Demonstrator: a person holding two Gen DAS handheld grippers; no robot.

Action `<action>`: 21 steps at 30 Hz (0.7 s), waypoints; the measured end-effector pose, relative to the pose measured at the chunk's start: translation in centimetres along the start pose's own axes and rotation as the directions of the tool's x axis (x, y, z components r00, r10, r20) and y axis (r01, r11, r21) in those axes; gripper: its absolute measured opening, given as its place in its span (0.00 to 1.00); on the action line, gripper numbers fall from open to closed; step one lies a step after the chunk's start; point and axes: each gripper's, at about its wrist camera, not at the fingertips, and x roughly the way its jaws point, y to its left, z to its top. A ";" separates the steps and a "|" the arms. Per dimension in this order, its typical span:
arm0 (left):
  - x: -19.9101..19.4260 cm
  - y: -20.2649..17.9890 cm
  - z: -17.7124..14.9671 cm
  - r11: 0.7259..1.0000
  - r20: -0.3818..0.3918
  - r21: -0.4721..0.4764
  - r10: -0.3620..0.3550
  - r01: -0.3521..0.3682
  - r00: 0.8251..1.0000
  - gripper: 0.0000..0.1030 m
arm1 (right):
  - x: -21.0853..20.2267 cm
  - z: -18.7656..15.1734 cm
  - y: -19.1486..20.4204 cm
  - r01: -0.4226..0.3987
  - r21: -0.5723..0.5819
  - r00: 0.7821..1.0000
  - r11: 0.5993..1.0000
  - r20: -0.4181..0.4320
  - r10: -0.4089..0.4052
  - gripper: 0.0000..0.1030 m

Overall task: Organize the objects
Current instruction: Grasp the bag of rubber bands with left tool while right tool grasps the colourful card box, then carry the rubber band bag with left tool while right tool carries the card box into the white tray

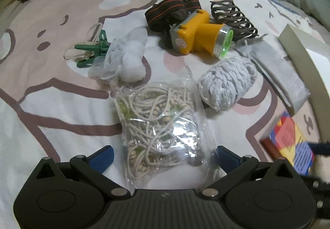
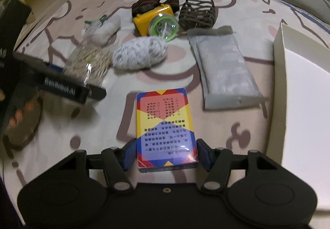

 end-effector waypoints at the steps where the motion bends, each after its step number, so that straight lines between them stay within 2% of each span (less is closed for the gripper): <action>1: -0.3 0.2 -0.2 1.000 0.009 -0.012 -0.005 0.005 1.000 0.95 | -0.2 -0.4 0.0 -0.001 -0.001 1.000 1.000 -0.005 0.001 0.60; 5: -0.8 0.5 -0.4 0.999 0.034 -0.034 0.007 -0.006 0.999 0.81 | -1.1 -2.1 0.2 0.003 0.006 0.999 1.000 -0.044 -0.003 0.60; 10: -1.5 0.3 -1.1 1.000 0.020 0.002 -0.020 0.020 1.000 0.80 | -2.1 -4.0 0.3 -0.005 0.003 0.997 1.000 -0.078 0.005 0.60; 18: -3.3 -1.3 -3.6 0.990 -0.090 0.112 -0.077 0.087 0.993 0.80 | -3.3 -5.7 0.0 -0.012 -0.004 0.993 1.000 -0.115 0.011 0.60; 21: -3.8 -1.9 -4.2 0.984 -0.119 0.141 -0.093 0.110 0.989 0.86 | -3.5 -6.0 0.1 -0.014 -0.009 0.991 1.000 -0.133 0.012 0.59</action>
